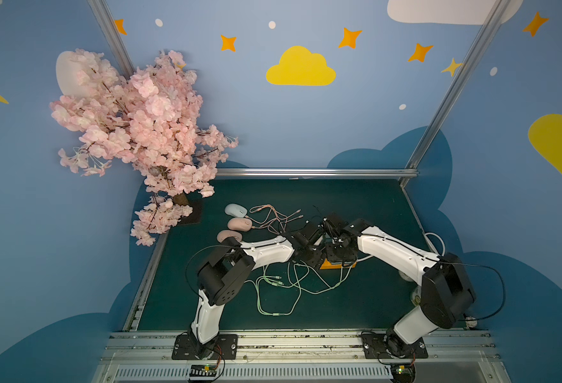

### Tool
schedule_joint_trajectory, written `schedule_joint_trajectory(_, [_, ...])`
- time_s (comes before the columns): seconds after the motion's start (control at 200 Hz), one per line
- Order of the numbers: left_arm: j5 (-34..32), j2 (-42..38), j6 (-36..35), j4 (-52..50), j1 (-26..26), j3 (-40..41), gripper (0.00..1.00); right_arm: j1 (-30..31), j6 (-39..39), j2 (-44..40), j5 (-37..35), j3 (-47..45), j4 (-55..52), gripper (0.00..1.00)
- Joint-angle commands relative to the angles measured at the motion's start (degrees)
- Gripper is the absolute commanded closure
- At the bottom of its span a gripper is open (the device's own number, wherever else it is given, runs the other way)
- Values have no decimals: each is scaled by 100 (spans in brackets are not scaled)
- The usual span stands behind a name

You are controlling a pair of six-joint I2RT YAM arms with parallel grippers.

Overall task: Unplug the wireless mouse
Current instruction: Remove the plug from the socket.

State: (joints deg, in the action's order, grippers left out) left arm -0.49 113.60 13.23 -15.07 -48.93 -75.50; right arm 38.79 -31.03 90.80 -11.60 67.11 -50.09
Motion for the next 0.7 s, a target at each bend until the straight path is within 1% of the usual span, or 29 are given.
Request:
schedule_joint_trajectory(0.0, [-188,320,-109,-584,-23,71,19,7,0,-485,-158,-22,35,92])
schedule_joint_trajectory(0.145, [-188,347,-117,-625,-27,45,20,-60,-86,-717,-167,-189,25,91])
schedule_joint_trajectory(0.225, [-203,352,-114,-630,-46,35,20,-73,-79,-708,-50,-207,69,92])
schedule_joint_trajectory(0.32, [-274,306,-86,-615,-47,65,19,-40,-120,-682,32,-133,-3,97])
schedule_joint_trajectory(0.39, [-320,148,-41,-462,-47,208,19,9,-141,-811,84,-119,-19,97])
schedule_joint_trajectory(0.481, [-249,-234,50,-30,-34,569,16,80,-4,-1200,406,-192,163,96])
schedule_joint_trajectory(0.591, [-197,-756,90,481,-19,1019,13,150,247,-1858,1118,-365,464,92])
schedule_joint_trajectory(0.691, [-278,-1190,117,916,-11,1424,12,197,294,-2533,1406,-574,488,92])
